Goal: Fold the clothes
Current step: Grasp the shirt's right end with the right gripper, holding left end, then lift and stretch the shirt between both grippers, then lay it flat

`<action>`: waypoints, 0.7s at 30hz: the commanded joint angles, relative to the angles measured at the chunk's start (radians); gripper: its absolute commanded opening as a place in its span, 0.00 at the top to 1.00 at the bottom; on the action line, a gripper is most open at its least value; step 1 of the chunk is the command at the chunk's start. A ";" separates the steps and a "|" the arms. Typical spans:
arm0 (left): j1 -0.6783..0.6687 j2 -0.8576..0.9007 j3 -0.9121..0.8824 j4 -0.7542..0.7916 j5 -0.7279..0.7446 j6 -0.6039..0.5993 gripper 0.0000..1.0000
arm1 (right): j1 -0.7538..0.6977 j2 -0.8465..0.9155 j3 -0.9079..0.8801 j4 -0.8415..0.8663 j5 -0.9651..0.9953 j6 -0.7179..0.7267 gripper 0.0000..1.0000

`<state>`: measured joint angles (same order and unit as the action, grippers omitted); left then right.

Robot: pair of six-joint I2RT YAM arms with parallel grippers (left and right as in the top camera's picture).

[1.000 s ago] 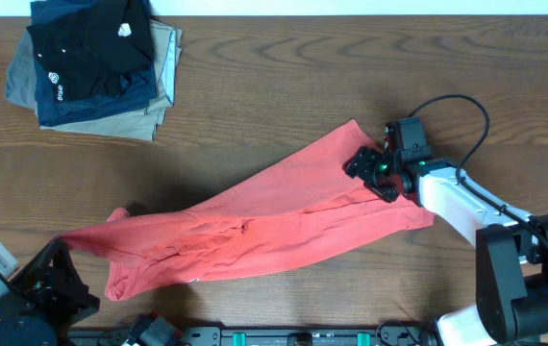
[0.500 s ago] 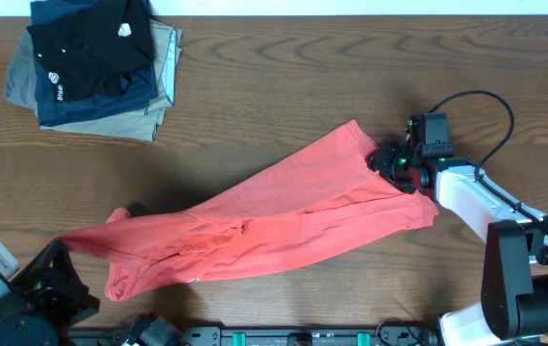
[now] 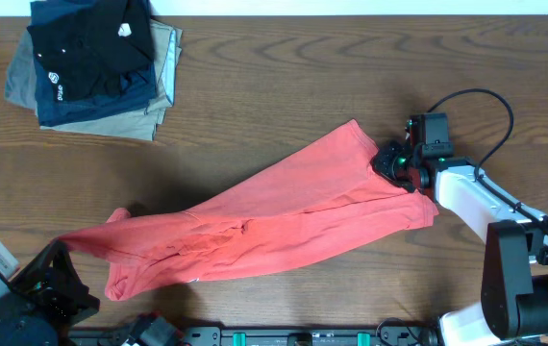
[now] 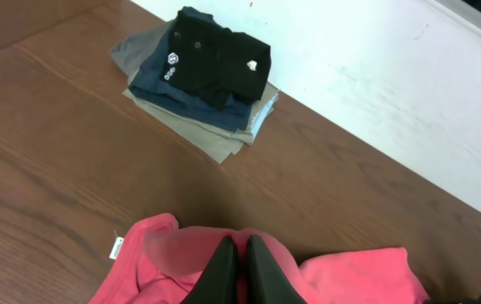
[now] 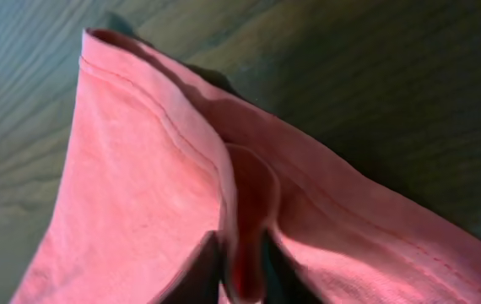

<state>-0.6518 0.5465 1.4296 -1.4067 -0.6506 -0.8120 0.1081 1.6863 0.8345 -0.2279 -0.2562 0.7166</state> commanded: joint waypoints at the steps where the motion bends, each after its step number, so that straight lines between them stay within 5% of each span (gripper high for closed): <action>1: 0.002 -0.006 0.022 0.000 -0.016 -0.005 0.94 | -0.034 -0.016 0.021 -0.028 0.001 0.000 0.99; 13: 0.002 0.056 0.056 0.159 0.185 0.177 0.94 | -0.154 -0.223 0.282 -0.478 0.046 -0.122 0.99; 21: 0.002 0.280 0.330 0.068 0.273 0.245 0.94 | -0.289 -0.437 0.602 -0.858 0.089 -0.246 0.99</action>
<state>-0.6518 0.7528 1.6493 -1.3045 -0.4141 -0.6147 -0.1242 1.3094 1.3327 -1.0237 -0.2047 0.5472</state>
